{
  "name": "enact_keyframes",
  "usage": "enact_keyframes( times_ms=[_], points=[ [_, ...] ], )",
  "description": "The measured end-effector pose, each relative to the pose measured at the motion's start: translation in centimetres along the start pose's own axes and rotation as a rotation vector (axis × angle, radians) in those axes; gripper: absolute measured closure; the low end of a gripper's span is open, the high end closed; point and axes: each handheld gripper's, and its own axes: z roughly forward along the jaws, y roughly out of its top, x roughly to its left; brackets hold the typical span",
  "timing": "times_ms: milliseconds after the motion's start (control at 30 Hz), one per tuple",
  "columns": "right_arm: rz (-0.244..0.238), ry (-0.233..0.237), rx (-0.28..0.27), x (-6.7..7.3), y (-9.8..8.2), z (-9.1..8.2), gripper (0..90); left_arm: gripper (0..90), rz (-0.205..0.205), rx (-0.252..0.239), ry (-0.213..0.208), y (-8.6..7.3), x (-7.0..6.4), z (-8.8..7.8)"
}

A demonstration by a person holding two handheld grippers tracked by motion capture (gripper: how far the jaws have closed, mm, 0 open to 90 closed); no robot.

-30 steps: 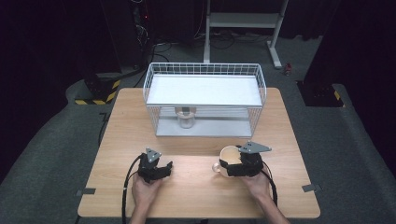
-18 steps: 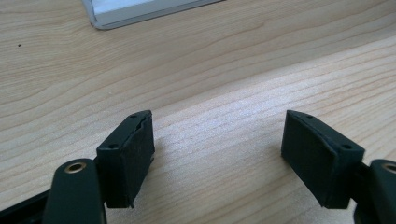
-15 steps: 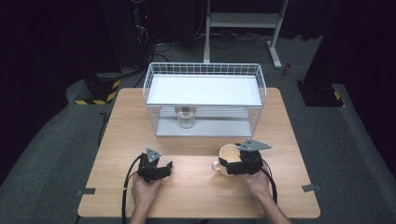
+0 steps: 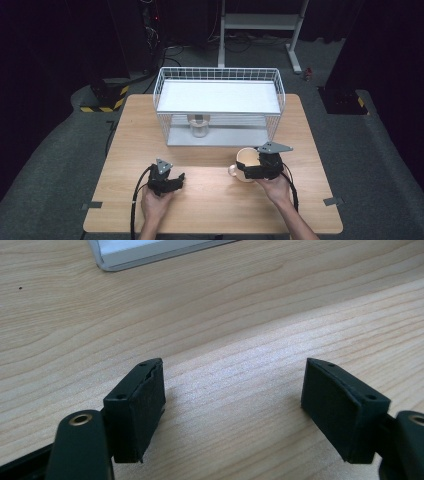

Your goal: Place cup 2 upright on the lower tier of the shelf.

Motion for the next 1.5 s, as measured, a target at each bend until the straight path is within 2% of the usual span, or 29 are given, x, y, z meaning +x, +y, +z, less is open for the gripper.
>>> enact_keyframes(
  times_ms=[400,567,1067,1500],
  points=[
    [0.031,-0.025,-0.001,-1.4,1.6,0.4,9.8,26.1,0.001,0.0,0.0,0.0,0.0,0.0],
    [0.027,-0.042,-0.007,-1.8,2.4,0.7,9.8,26.1,0.0,0.0,0.0,0.0,0.0,0.0],
    [0.027,-0.103,-0.02,-2.5,4.1,2.6,9.8,26.0,0.0,0.001,0.001,0.0,0.0,0.0],
    [0.051,-0.147,-0.044,-3.5,5.2,4.3,9.8,26.2,-0.001,0.0,0.0,0.0,0.0,0.0]
  ],
)
